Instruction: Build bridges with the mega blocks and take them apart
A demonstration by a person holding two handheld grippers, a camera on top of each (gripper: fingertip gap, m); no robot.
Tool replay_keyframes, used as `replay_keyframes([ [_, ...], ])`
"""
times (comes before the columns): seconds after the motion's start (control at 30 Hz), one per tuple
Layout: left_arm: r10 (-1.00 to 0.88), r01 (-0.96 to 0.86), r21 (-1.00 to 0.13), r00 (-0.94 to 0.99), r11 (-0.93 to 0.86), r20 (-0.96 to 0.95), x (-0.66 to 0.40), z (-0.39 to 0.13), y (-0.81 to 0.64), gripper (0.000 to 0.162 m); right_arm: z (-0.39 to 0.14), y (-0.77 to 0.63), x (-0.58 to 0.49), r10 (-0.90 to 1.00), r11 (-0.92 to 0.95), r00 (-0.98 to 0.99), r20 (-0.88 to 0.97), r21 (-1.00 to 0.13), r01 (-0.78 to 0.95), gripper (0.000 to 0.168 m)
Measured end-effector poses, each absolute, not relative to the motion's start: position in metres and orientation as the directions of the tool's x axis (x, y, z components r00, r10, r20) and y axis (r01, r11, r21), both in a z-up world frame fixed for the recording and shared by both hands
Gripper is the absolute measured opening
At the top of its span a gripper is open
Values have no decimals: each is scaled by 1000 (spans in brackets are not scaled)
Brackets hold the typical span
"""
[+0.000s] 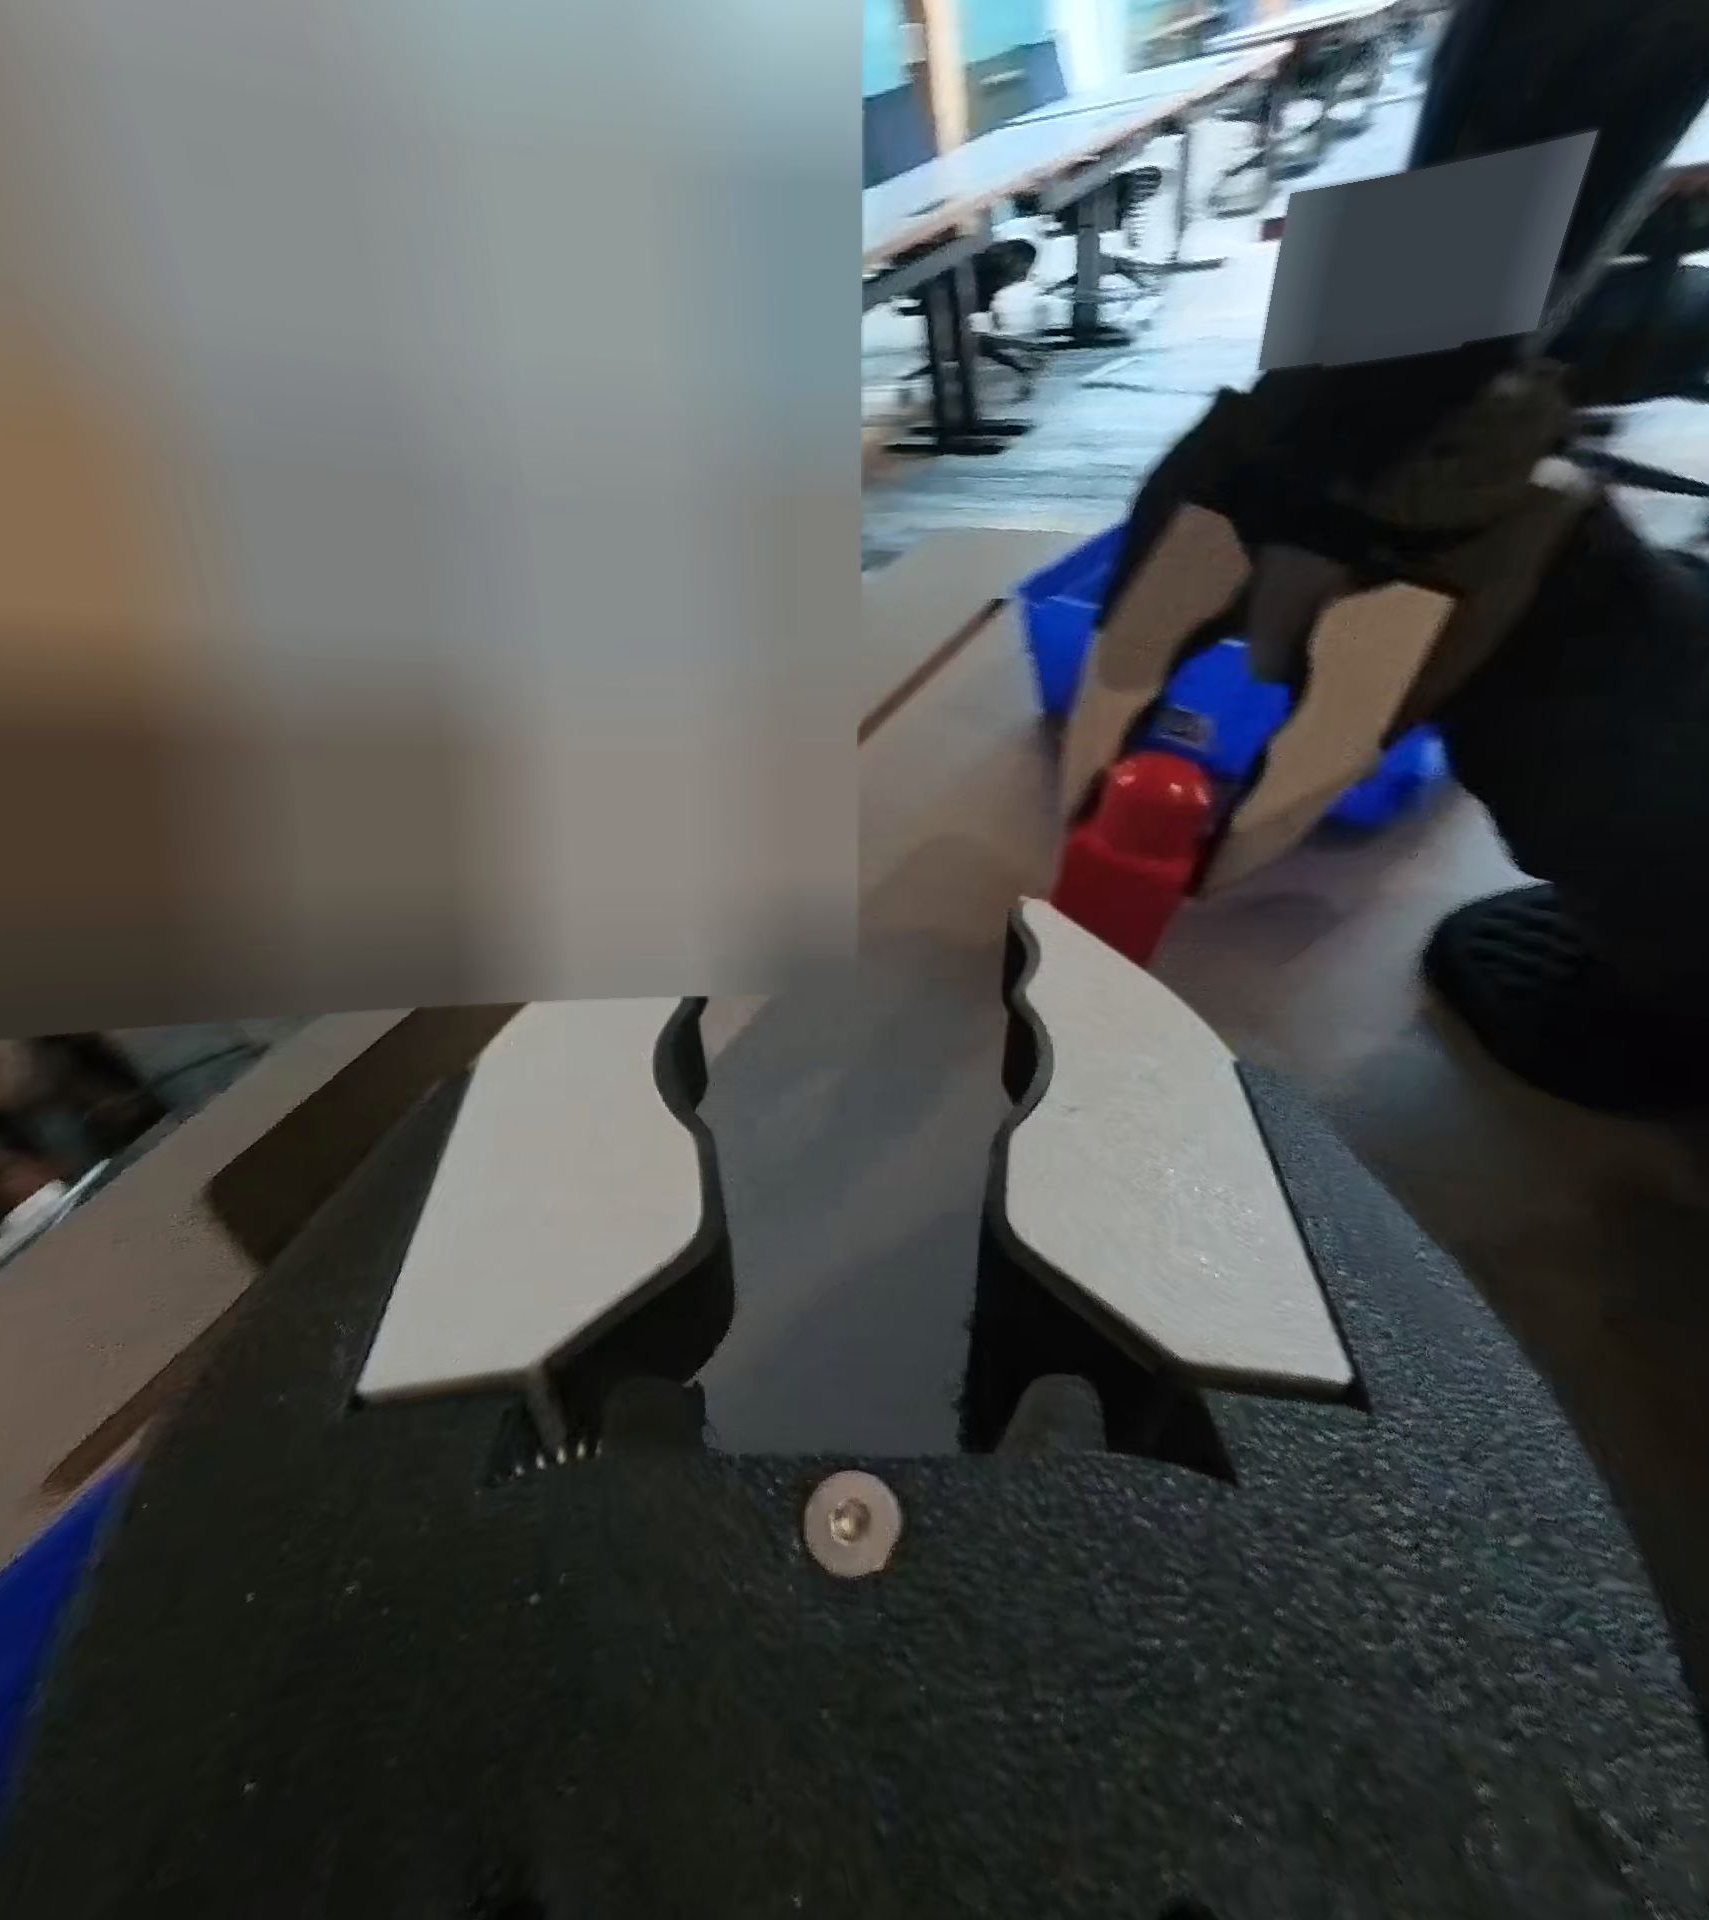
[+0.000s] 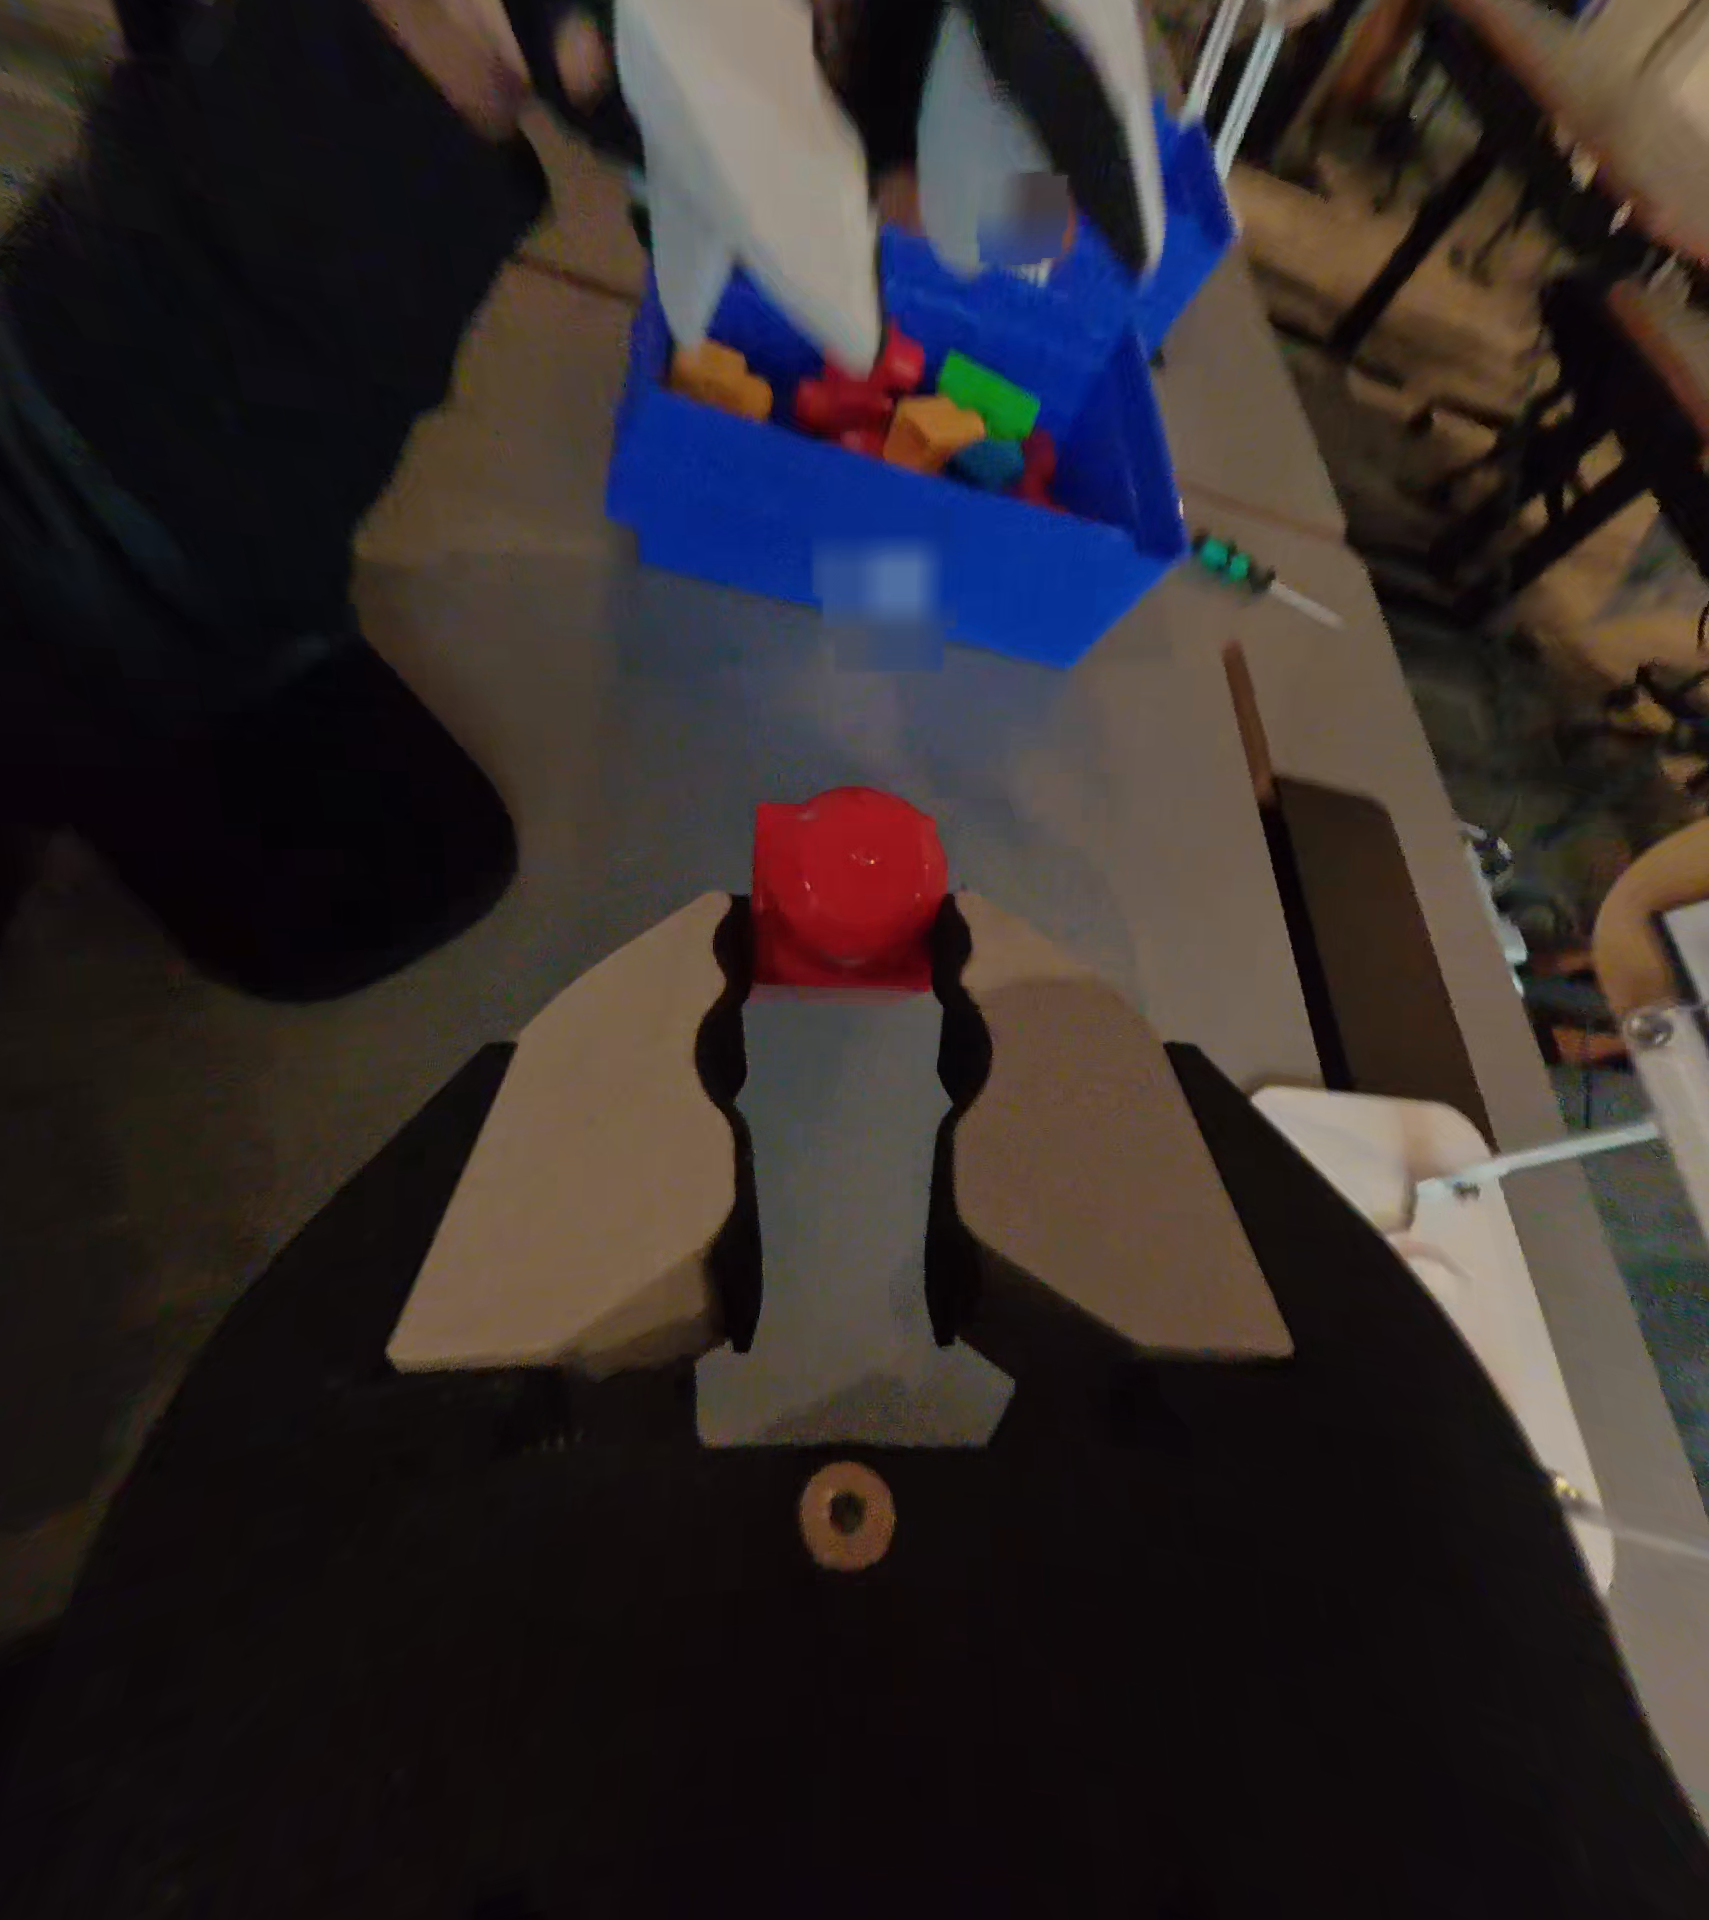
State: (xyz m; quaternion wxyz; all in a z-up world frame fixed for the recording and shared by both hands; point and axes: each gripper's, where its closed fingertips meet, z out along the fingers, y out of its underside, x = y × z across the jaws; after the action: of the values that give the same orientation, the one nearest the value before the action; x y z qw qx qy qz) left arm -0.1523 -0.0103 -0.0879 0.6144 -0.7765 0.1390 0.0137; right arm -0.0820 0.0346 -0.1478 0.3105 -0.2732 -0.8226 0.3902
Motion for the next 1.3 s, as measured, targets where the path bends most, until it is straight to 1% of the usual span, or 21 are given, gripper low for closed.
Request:
replay_keyframes([
  [0.07, -105, -219, -951, 974, -217, -200, -174, -85, -22, 55, -161, 40, -92, 710, 553, -644, 285, -792, 259, 33],
  [0.17, -24, -199, -959, 980, -204, -198, -192, -80, -38, 53, -178, 46, -101, 732, 554, -631, 258, -764, 331, 33],
  [0.23, 2, -182, -966, 983, -185, -186, -199, -76, -47, 51, -194, 50, -99, 734, 573, -631, 253, -728, 375, 33],
  [0.37, 52, -165, -972, 983, -168, -176, -212, -73, -61, 51, -242, 56, -82, 718, 627, -646, 261, -645, 437, 33],
  [0.5, 72, -164, -975, 982, -146, -176, -218, -70, -71, 50, -280, 54, -67, 741, 592, -640, 203, -647, 480, 33],
  [0.6, 81, -159, -979, 982, -130, -170, -220, -68, -76, 49, -299, 55, -62, 755, 578, -628, 186, -641, 505, 33],
  [1.0, 100, -165, -975, 978, -148, -181, -225, -72, -76, 48, -324, 50, -57, 739, 588, -659, 139, -611, 530, 33],
  [1.3, 108, -162, -976, 978, -142, -178, -228, -72, -79, 48, -327, 46, -56, 729, 581, -676, 108, -620, 528, 33],
])
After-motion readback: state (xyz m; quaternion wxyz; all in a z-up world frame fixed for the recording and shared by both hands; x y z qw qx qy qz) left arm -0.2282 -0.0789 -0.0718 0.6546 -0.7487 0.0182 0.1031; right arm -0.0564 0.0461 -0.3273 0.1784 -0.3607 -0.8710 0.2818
